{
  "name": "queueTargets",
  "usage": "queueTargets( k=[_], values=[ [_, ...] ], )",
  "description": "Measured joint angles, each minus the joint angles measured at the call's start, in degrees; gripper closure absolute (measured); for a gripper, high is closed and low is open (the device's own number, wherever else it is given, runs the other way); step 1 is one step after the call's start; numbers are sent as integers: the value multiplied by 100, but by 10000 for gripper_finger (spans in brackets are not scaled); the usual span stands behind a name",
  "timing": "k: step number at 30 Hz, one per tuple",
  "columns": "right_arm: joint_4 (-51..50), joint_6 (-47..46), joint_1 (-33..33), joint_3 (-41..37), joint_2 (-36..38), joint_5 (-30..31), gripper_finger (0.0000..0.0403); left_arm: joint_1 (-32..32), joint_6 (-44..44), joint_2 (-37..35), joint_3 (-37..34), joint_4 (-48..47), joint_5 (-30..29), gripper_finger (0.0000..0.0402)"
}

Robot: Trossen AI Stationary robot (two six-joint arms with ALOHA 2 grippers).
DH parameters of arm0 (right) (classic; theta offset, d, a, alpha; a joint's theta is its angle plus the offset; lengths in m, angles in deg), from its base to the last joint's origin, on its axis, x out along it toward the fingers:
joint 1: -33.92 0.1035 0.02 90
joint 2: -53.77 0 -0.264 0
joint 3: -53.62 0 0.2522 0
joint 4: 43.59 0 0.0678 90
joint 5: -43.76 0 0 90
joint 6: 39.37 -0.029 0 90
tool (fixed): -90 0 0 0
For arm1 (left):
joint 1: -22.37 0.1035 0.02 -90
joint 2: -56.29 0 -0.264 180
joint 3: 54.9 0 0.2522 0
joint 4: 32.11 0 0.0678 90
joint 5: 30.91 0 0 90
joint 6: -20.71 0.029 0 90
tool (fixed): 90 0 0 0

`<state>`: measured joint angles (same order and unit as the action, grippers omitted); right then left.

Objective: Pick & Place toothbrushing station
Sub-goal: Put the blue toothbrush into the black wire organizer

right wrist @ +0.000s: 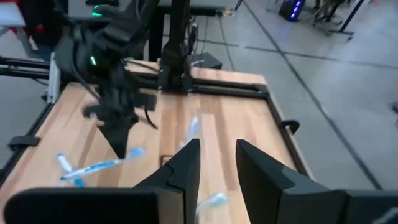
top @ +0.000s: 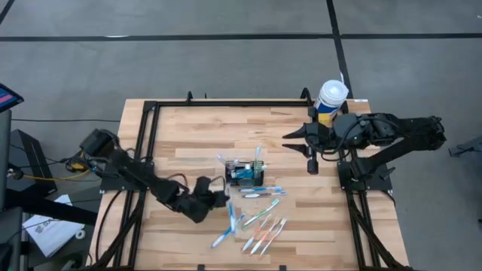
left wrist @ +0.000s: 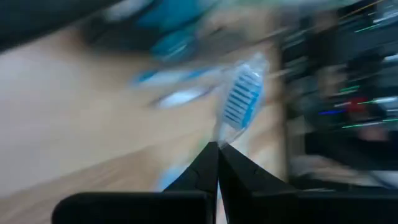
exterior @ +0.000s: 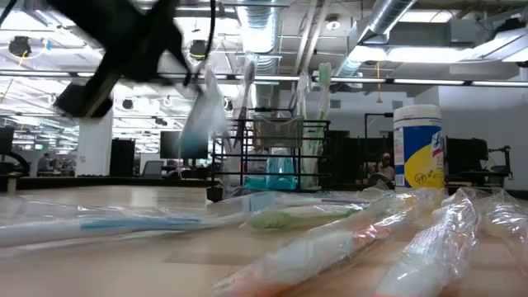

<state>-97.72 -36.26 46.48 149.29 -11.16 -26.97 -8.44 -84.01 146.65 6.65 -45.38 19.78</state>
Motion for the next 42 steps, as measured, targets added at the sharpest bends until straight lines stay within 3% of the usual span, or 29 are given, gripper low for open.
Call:
queueTargets(
  k=[5,11,15,22,33,42],
  values=[
    [273,297,-216,0,0,-190,310,-15,1957,-1057,9,341,-1275,401],
    [503,312,-577,0,0,-444,310,-11,4742,-1976,11,437,-2127,401],
    [570,338,-726,0,0,-449,310,154,5806,-2201,15,443,-2230,401],
    [658,344,-903,0,0,-788,310,486,6654,-1992,15,445,-2214,401],
    [659,241,-903,0,0,-791,310,734,6685,-1190,17,675,-2024,401],
    [657,128,-901,0,0,-791,310,719,6840,-1105,20,719,-2023,401]
  ],
)
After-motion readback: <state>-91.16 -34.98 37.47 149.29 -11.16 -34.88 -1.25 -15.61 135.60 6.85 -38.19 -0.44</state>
